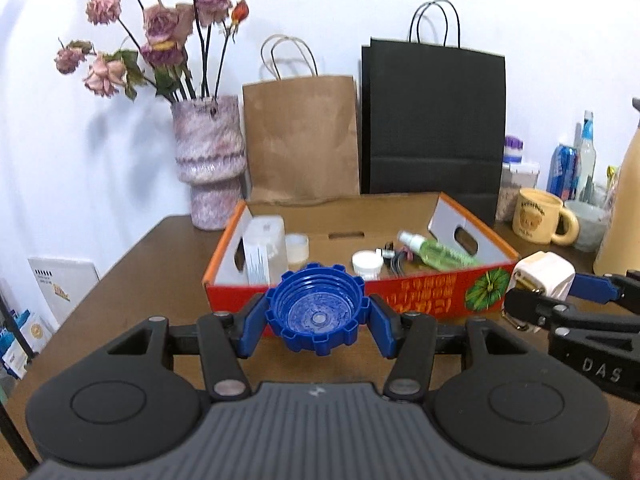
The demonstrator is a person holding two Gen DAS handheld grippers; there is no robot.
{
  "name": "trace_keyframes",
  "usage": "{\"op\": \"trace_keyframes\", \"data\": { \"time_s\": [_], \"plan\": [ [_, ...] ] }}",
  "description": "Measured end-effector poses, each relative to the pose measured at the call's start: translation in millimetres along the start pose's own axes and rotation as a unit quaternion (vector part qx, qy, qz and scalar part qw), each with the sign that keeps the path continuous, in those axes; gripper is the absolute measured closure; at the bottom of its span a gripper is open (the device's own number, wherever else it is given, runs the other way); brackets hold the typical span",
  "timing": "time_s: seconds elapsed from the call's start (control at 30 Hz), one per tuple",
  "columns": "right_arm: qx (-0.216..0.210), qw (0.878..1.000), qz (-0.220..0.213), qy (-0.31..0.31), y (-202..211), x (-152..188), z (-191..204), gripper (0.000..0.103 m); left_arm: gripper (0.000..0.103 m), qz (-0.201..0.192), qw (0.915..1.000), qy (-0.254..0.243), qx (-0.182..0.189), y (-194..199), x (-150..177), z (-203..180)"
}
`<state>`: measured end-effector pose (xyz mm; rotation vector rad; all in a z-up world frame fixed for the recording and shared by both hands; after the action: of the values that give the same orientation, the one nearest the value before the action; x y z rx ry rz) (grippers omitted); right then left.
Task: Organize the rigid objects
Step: 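Carry the blue cap and white adapter with both tools over the box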
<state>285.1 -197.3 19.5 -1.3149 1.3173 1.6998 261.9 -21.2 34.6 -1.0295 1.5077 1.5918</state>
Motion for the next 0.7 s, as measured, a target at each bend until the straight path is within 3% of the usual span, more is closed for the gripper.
{"op": "trace_keyframes", "data": {
  "time_s": [0.3,0.7],
  "plan": [
    [0.000,1.000,-0.019,-0.003,-18.5,-24.9,3.7,0.046,0.048,-0.036,0.9993,0.004,-0.005,-8.3,-26.7,-3.9],
    [0.010,0.999,-0.022,-0.024,-64.4,-48.3,-8.4,0.046,0.048,-0.056,0.9978,0.029,-0.019,-44.8,-54.8,-6.5]
  ]
}}
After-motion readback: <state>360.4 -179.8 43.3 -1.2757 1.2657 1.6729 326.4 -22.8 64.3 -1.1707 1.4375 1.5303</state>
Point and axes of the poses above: each gripper's, at about its wrist camera, not at the fingertips, and y roughly against the way its jaws point, z to its left, x to its underside, the point moved 2 cm from there along -y, roughly the way its jaws point, and after that the axes turned 2 degrees about y, right-handed, at the moved point
